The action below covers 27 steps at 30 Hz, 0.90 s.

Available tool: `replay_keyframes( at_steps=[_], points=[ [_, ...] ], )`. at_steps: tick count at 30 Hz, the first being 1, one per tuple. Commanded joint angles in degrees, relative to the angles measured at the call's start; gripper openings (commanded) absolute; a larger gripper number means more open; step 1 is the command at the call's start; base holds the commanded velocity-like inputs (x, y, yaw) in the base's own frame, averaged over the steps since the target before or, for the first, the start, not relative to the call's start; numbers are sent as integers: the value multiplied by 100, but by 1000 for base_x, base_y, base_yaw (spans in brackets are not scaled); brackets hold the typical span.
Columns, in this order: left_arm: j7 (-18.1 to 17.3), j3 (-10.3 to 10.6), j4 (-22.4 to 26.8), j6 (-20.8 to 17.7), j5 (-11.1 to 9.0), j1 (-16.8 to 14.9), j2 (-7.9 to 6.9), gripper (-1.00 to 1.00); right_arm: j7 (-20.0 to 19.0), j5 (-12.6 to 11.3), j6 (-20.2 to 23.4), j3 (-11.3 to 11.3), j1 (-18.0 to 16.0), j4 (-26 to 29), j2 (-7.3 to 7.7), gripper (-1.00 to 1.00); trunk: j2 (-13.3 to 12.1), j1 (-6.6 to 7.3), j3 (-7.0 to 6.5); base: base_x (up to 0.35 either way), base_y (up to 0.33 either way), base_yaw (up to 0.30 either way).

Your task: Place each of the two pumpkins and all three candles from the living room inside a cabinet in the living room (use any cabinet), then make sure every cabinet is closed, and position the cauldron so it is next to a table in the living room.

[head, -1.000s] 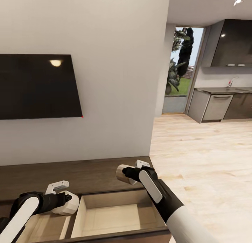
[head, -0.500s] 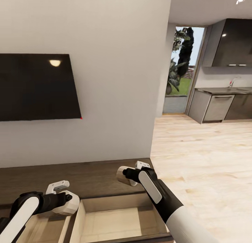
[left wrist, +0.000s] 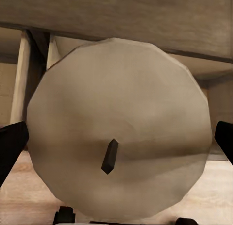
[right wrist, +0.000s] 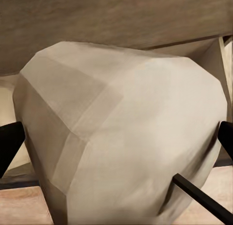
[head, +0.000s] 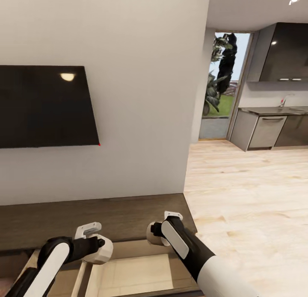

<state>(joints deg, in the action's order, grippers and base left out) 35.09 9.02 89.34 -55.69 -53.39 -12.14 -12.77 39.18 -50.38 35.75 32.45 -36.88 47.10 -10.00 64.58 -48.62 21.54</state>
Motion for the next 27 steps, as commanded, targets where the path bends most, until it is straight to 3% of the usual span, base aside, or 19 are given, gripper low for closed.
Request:
replay_keyframes(
  at_steps=[1,2,6,9,13,16,20,27],
  points=[
    [69,38,-50,3,184,-47,169,-100,52,-36,-23,109,-19,-56,0,-100,5,0,7,0,0,0],
    [69,49,-92,7,301,-83,262,-100,53,-35,-56,235,-29,-140,0,-100,5,0,7,0,0,0],
    [22,84,-972,80,1214,-501,880,-100,8,-28,-399,530,-44,-385,0,-100,5,0,7,0,0,0],
    [-4,97,-1486,382,1481,-688,1050,-100,-41,-18,-570,676,-46,-437,0,-100,5,0,7,0,0,0],
    [-22,106,-1967,802,1590,-823,1113,-100,-192,-15,-667,1061,-47,-476,0,-100,5,0,7,0,0,0],
    [-26,108,-2266,942,1608,-889,1130,-100,-636,52,-701,1225,-47,-575,0,-100,5,0,7,0,0,0],
    [-28,109,-2368,1151,1611,-908,1131,-100,-1215,145,-715,1364,-52,-807,0,-100,5,0,7,0,0,0],
    [-29,155,-2393,1254,1620,-912,1129,-100,-1408,84,-707,1402,-64,-1140,0,-100,5,0,7,0,0,0]
  ],
)
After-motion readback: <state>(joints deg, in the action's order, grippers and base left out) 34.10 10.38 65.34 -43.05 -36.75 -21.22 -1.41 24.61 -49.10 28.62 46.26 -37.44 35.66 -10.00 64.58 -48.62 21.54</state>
